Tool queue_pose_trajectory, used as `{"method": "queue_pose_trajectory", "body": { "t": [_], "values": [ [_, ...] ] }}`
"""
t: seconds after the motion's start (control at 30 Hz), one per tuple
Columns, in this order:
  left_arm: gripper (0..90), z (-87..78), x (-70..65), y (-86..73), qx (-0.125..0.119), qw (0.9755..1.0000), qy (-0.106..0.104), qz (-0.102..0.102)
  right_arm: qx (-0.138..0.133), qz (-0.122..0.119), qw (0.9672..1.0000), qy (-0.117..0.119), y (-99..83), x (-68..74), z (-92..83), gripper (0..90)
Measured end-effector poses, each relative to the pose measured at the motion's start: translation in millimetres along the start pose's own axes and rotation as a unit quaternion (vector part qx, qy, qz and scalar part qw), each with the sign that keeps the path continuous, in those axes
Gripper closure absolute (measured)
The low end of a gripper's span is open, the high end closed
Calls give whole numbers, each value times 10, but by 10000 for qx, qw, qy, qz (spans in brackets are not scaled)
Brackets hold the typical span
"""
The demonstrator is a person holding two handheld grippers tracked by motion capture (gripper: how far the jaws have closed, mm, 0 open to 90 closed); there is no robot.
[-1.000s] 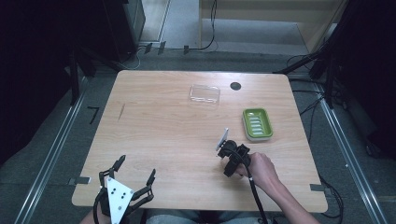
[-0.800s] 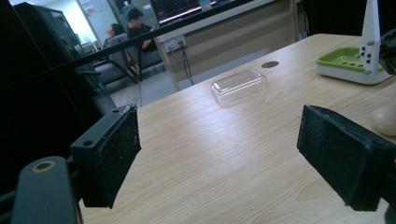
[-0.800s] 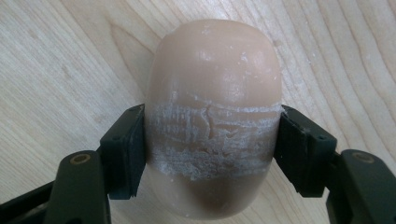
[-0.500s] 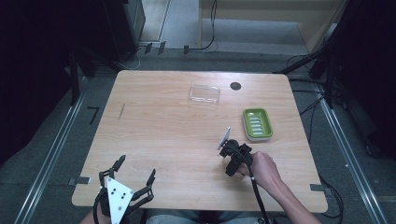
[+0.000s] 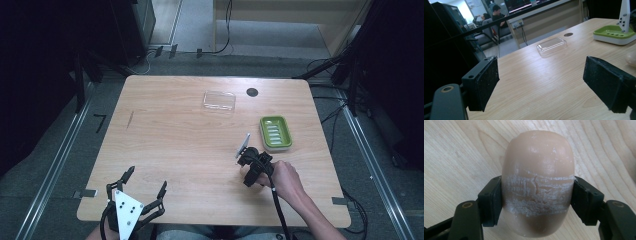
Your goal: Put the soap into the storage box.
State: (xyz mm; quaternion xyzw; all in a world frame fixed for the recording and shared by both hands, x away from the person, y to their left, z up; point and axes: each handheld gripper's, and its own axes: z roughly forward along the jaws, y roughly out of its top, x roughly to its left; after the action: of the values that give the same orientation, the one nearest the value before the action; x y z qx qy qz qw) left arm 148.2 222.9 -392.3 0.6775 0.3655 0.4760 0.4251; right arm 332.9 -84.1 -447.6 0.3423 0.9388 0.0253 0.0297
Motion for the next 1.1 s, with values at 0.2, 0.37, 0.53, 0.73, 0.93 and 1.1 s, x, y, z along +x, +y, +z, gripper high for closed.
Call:
{"method": "queue_pose_trajectory", "body": {
  "t": [0.2, 0.37, 0.53, 0.73, 0.93, 1.1],
  "values": [
    [139, 0, 0, 0, 0, 10000, -2, -2, 1, 98, 10000, 3, -33, -50, -31, 333],
    [139, 2, -2, 1, 1, 10000, 2, -3, -3, 238, 9997, -23, -89, -150, -56, 333],
    [139, 2, -1, 0, 2, 10000, -4, -5, -10, 336, 9994, -26, -129, -211, -58, 333],
    [139, 4, -3, 1, 2, 10000, -24, 2, 47, 400, 9992, 7, -187, -281, -60, 333],
    [139, 6, -10, 4, 5, 10000, -37, 17, 22, 500, 9987, -9, -251, -352, -97, 333],
    [138, 8, -12, 4, 3, 10000, -40, 20, 0, 606, 9982, -32, -334, -453, -129, 333]
  ]
}}
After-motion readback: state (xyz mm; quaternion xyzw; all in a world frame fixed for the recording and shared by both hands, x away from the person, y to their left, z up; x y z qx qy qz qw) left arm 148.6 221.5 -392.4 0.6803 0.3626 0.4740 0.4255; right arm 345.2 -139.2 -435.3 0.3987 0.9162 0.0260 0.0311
